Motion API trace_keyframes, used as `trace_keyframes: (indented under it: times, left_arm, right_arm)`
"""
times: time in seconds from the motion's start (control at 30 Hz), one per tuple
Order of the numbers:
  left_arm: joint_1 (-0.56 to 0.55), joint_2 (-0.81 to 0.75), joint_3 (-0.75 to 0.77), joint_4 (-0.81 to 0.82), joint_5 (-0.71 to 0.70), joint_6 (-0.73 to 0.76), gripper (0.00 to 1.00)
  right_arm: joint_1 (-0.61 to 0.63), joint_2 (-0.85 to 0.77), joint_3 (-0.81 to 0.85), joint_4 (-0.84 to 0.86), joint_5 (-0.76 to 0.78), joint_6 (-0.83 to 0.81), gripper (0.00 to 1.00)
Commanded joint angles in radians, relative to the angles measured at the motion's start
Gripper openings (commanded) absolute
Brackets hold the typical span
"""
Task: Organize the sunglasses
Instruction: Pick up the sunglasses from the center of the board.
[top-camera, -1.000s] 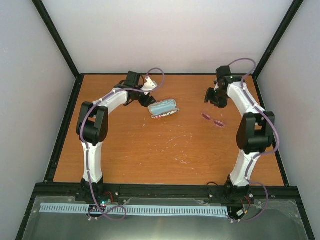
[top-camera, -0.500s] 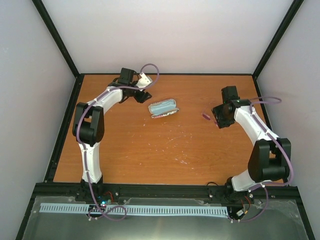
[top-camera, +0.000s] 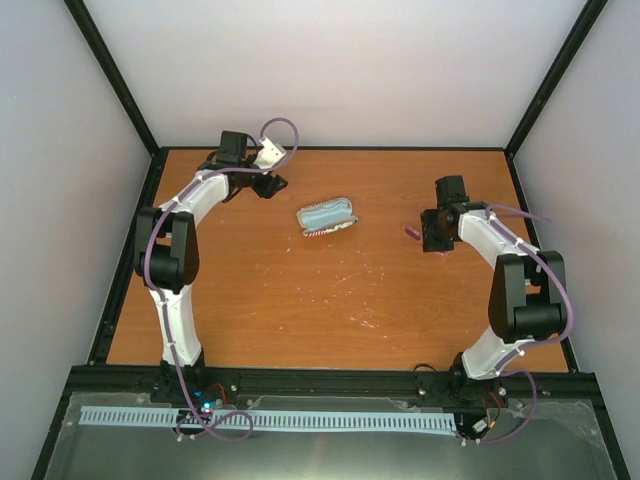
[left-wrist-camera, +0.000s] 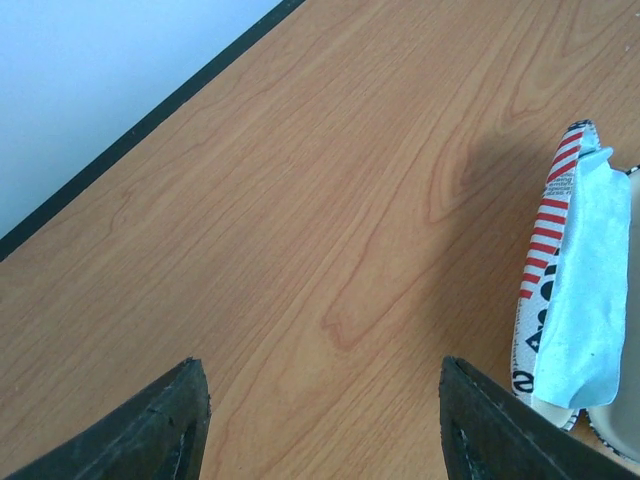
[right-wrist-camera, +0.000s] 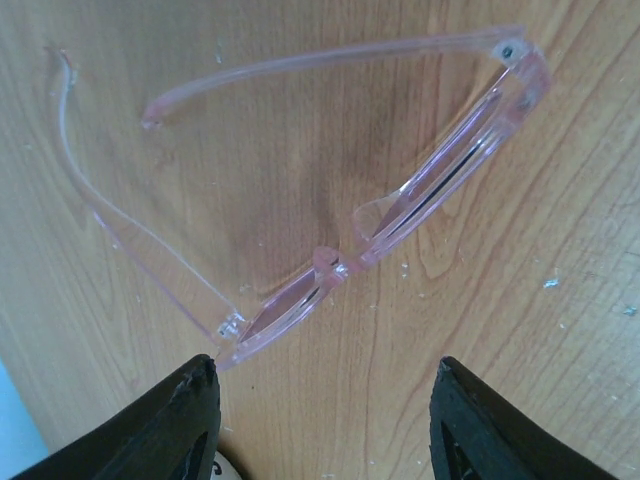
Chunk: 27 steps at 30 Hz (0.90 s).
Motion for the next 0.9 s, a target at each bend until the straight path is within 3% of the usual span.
trace_keyframes:
  times: [0.0,0.87]
  left_arm:
    - [0.026,-0.029,-0.006,0.018,0.027,-0.008,0.63]
    - [0.098,0.042,0.047,0.011,0.067,-0.006,0.63]
  right_arm:
    - [0.005,0.045,0.015,0.037,-0.027,0.068,0.56]
    - [0.000,0.198,0.055,0.024,0.003,0.084,0.47]
